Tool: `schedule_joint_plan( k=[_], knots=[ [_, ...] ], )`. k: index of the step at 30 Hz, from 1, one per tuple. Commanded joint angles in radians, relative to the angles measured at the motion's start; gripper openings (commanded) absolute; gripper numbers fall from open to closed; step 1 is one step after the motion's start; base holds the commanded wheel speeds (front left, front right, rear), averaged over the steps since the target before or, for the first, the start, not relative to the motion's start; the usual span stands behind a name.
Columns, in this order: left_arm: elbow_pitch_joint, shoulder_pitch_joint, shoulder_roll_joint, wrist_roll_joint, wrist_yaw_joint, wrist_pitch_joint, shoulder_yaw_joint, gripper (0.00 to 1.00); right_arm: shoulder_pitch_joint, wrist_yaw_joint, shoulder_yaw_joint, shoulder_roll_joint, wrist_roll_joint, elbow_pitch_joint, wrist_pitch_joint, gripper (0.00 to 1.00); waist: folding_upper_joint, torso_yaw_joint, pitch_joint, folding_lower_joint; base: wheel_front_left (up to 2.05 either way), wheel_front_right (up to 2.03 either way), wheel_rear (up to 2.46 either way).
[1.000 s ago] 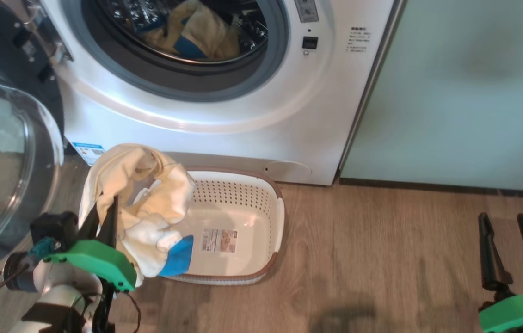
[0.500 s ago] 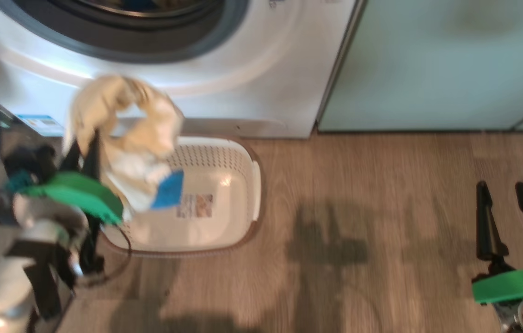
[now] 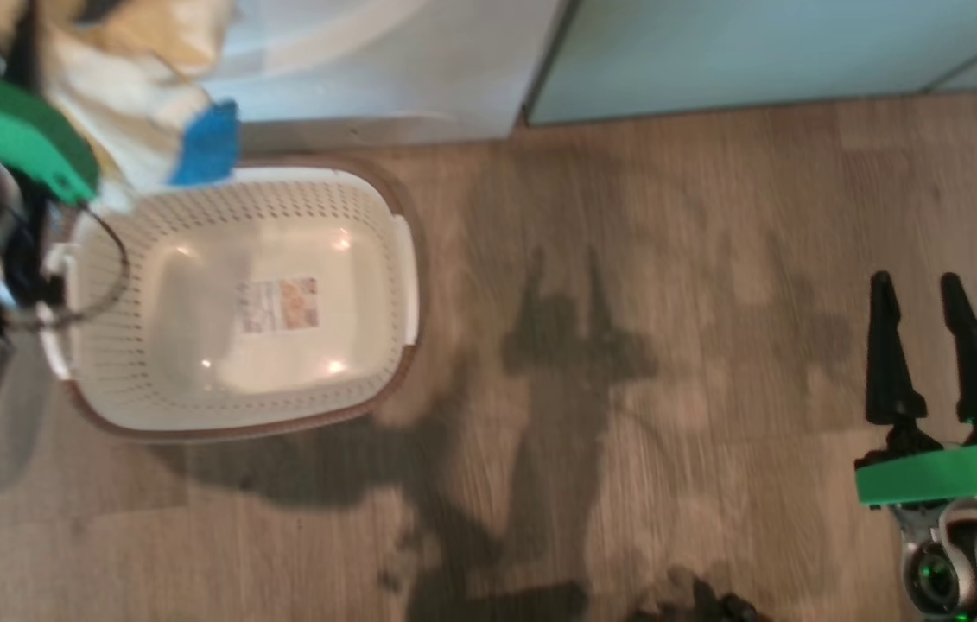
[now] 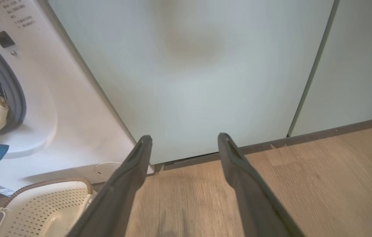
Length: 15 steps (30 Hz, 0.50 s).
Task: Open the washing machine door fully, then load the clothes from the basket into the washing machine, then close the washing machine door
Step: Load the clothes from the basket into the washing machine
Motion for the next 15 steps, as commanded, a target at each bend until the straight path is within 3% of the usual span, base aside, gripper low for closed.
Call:
schedule_joint_plan(
  k=[1,6,15],
  knots=[
    [-0.025,-0.051,0.063,0.013,-0.005,0.008,0.050,0.00,-0.019,-0.003,0.018,-0.006,0.007,-0.023,-0.013,1.00,0.0000,-0.037,0.043,-0.0002,0.00,0.00,0.00],
    [0.021,-0.173,0.109,0.023,-0.024,0.091,0.040,0.00,-0.050,-0.003,0.038,0.001,0.023,-0.006,-0.021,1.00,0.0000,-0.067,0.098,-0.0002,0.00,0.00,0.00],
    [0.114,-0.383,0.135,0.037,-0.047,0.180,0.021,0.00,-0.085,-0.003,0.042,0.007,0.038,-0.016,-0.022,1.00,0.0000,-0.098,0.174,-0.0002,0.00,0.00,0.00]
  ],
)
